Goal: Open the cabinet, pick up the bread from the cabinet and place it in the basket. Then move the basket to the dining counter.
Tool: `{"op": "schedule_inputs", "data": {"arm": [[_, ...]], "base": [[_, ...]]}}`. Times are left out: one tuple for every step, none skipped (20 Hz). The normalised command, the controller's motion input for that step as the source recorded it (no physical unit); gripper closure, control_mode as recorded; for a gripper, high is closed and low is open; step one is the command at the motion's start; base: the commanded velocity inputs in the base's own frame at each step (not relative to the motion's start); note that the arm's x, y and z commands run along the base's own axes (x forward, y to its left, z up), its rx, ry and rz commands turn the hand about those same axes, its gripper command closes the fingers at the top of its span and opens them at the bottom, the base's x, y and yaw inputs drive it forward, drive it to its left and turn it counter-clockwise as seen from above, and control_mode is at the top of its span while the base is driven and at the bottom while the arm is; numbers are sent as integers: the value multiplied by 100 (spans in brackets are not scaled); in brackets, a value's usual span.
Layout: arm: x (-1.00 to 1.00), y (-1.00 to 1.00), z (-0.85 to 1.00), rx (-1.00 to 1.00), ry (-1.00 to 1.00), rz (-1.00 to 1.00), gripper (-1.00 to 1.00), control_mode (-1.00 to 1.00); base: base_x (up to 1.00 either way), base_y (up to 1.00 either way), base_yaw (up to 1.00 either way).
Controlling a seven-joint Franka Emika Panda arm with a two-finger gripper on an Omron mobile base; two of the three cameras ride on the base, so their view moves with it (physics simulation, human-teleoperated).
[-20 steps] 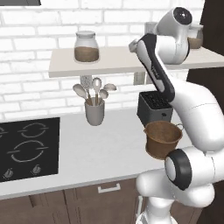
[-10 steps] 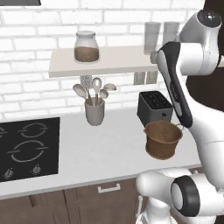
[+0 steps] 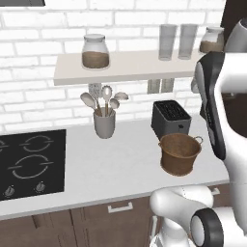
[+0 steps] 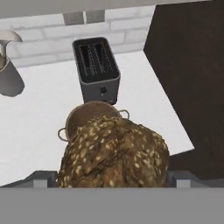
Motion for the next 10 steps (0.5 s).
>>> {"op": "schedule_inputs", "data": {"arm": [[-59,-29,-20,2,33,-11,100,-100],[-41,-28,-32,0,31,-8,100,-100],[-31,-31,-35,0,28,-6,100,-100],[-16,-33,-52,1,29,-3,100,-100],[-13,-34,-54,2,25,-2,100,-100],[0,-22,-51,1,23,0,100,-100],[0,0,-76,0,13,0,100,-100],[1,0,-81,3,5,0,100,-100],[9,9,-85,3,0,0,100,-100],[25,12,-84,0,0,0,100,-100]], "base": [[0,0,0],[0,0,0],[0,0,0],[0,0,0],[0,0,0],[0,0,0],[0,0,0],[0,0,0],[0,0,0],[0,0,0]]}}
